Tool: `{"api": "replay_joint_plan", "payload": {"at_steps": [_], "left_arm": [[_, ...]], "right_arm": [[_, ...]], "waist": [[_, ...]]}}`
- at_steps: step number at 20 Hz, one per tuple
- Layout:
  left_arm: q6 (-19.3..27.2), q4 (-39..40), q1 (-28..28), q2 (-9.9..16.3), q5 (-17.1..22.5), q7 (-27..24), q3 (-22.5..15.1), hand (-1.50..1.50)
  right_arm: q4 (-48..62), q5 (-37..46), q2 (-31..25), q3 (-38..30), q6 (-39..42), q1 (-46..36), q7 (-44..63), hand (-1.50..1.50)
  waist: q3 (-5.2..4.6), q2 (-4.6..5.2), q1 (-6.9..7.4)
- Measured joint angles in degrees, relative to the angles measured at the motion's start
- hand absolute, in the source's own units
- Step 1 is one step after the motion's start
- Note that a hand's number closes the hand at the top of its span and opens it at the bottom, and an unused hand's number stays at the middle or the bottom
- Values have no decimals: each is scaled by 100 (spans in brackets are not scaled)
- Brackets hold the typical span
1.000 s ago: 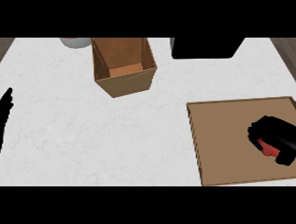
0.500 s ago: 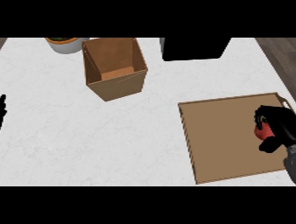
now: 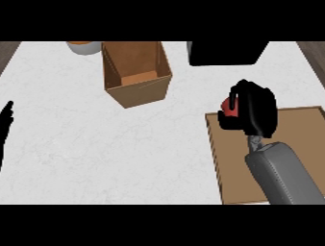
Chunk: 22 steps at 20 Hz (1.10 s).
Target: Pick the bell pepper from the tray and place it in the cardboard box
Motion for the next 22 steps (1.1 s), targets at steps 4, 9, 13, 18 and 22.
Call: {"api": "replay_joint_plan", "payload": {"at_steps": [4,9,13,18,22], "left_arm": [[-32,28,-166,-78,-48,-7,-49,0],[-100,58,-255,-155,-108,-94,-66,0],[-161,93,-462,-185,-167,25,-67,0],[-250,125,-531,-218,-216,5,-73,0],[-270,64,-587,-272,-266,40,-102,0]], "right_arm": [[-528,502,663,496,649,-630,1260,150],[-58,177,970,626,688,-1907,2264,150],[841,-243,1047,466,262,-2866,2515,150],[2081,-870,1079,134,-373,-3749,2476,150],[3149,-1328,1089,-181,-913,-4330,2126,150]], "waist": [[28,70,116],[45,143,288],[51,175,353],[52,211,446],[53,243,531]]}}
